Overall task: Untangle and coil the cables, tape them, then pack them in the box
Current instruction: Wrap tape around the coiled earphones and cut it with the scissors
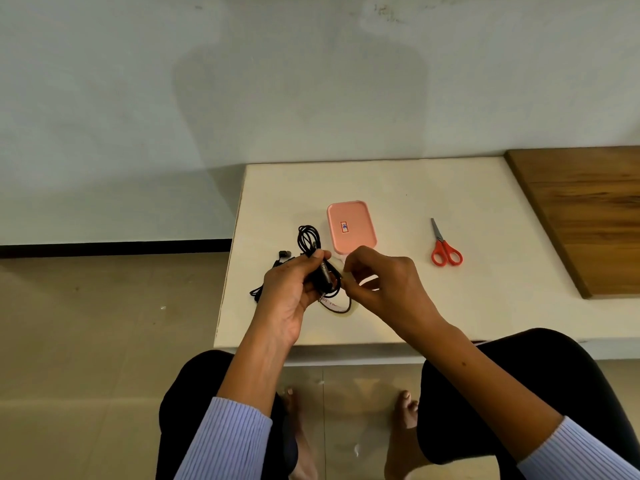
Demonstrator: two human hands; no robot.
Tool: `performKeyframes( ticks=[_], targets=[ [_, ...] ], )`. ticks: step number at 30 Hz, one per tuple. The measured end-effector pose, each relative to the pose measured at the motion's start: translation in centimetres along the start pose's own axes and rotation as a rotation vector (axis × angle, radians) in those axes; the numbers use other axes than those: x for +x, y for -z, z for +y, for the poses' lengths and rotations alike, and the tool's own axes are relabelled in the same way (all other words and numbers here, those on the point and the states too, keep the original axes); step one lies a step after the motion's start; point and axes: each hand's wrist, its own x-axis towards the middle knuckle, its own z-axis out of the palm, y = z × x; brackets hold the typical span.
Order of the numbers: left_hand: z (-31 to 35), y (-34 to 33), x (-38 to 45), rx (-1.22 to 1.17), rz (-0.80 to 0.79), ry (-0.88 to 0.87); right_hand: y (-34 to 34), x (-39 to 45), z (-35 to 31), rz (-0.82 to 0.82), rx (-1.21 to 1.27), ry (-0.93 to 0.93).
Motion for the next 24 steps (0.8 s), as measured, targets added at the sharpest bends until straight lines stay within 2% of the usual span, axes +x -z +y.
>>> performKeyframes(
  ticks=[11,24],
  targets=[
    [0.08,0.14,0.01,-0.082,0.036,0.010,-0.32,-0.04,0.01,0.035,-0.031,0.071],
    [-0.15,0.10,0.00,-0.088,0.046,0.011,-0.48,0.00,-0.02,0.005,-0.010,0.019]
  ],
)
